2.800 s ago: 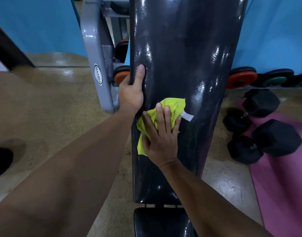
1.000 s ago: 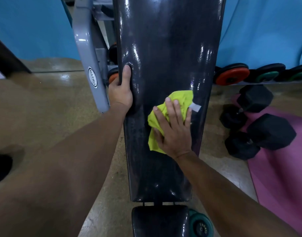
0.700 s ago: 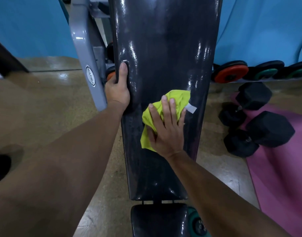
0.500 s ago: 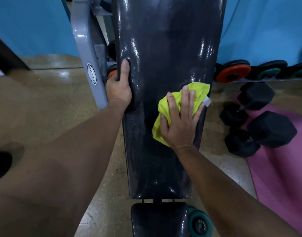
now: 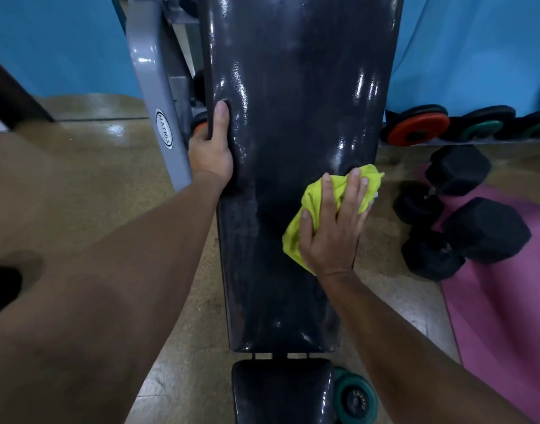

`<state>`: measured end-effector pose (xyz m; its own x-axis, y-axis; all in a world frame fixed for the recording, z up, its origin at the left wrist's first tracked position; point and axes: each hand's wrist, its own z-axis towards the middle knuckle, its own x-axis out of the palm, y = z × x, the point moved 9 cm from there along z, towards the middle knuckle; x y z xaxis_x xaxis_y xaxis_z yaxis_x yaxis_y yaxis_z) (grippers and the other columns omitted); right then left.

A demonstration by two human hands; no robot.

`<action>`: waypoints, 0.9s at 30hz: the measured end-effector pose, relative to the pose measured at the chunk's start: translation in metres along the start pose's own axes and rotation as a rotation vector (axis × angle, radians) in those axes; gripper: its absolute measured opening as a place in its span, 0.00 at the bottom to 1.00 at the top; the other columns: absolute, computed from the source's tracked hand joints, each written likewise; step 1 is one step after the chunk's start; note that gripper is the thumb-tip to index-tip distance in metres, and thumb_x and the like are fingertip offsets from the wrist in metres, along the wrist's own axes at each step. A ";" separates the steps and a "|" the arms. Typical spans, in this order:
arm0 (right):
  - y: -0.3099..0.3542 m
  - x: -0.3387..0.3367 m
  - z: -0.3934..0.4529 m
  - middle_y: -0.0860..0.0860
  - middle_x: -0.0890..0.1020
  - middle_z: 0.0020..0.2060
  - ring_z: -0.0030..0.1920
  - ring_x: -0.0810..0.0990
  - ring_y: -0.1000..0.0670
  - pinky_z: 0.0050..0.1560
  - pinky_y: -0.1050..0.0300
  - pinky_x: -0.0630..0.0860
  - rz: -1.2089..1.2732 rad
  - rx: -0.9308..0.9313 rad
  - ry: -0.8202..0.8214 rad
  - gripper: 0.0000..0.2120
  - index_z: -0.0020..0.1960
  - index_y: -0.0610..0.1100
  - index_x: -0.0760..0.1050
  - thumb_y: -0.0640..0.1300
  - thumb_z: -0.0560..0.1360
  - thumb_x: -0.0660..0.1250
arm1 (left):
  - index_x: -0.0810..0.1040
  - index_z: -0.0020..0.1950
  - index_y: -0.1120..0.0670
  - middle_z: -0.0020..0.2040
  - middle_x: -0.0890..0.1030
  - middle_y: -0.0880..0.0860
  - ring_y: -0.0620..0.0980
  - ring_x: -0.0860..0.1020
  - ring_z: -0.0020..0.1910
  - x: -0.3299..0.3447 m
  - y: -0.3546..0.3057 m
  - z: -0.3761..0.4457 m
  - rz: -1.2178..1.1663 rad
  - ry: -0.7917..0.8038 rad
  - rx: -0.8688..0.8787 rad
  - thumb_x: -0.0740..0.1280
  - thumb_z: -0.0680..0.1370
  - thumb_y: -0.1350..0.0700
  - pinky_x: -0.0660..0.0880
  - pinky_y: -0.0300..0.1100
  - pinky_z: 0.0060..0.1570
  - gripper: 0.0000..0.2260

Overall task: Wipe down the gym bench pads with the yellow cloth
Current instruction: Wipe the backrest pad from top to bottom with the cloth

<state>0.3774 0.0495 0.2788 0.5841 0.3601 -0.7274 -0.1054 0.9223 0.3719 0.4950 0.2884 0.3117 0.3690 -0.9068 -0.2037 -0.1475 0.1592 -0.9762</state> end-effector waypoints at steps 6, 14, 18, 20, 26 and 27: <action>0.001 0.008 -0.032 0.37 0.58 0.80 0.82 0.51 0.37 0.75 0.27 0.57 -0.084 -0.231 0.119 0.28 0.80 0.46 0.63 0.57 0.84 0.53 | 0.84 0.57 0.50 0.48 0.83 0.41 0.41 0.79 0.52 -0.002 -0.002 -0.002 0.030 -0.001 -0.010 0.59 0.78 0.30 0.70 0.35 0.59 0.26; 0.001 0.002 -0.010 0.34 0.56 0.80 0.81 0.50 0.33 0.77 0.28 0.55 0.039 -0.013 0.026 0.29 0.80 0.44 0.60 0.56 0.83 0.55 | 0.81 0.43 0.48 0.40 0.82 0.40 0.29 0.78 0.37 0.001 -0.002 -0.002 0.021 -0.006 -0.016 0.61 0.79 0.33 0.69 0.23 0.42 0.21; -0.014 0.005 -0.033 0.35 0.56 0.80 0.81 0.51 0.34 0.74 0.25 0.58 -0.010 -0.104 0.080 0.28 0.80 0.45 0.59 0.55 0.84 0.55 | 0.82 0.50 0.49 0.44 0.82 0.40 0.34 0.77 0.45 -0.002 -0.003 -0.001 0.026 -0.012 -0.011 0.60 0.79 0.31 0.70 0.33 0.55 0.23; -0.023 0.004 -0.031 0.35 0.55 0.80 0.82 0.50 0.34 0.74 0.25 0.57 0.014 -0.052 0.079 0.28 0.81 0.45 0.58 0.54 0.83 0.56 | 0.82 0.51 0.49 0.44 0.82 0.40 0.34 0.77 0.46 -0.004 0.000 -0.001 0.018 -0.016 -0.022 0.60 0.79 0.32 0.70 0.32 0.53 0.23; 0.000 0.005 -0.018 0.35 0.53 0.81 0.82 0.48 0.34 0.77 0.29 0.55 0.097 0.099 0.034 0.30 0.80 0.42 0.59 0.54 0.82 0.56 | 0.85 0.49 0.51 0.44 0.85 0.43 0.37 0.80 0.47 -0.004 0.000 0.001 0.001 -0.017 -0.025 0.62 0.77 0.31 0.74 0.33 0.54 0.25; -0.001 0.005 -0.022 0.35 0.54 0.81 0.82 0.49 0.34 0.76 0.30 0.57 0.084 0.080 0.037 0.30 0.80 0.42 0.60 0.55 0.83 0.55 | 0.85 0.49 0.51 0.44 0.85 0.43 0.38 0.81 0.47 -0.004 0.001 0.002 0.004 -0.017 -0.023 0.62 0.77 0.30 0.74 0.36 0.57 0.26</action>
<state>0.3629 0.0537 0.2618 0.5459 0.4420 -0.7118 -0.0876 0.8750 0.4761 0.4957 0.2926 0.3116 0.3841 -0.8993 -0.2090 -0.1697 0.1537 -0.9734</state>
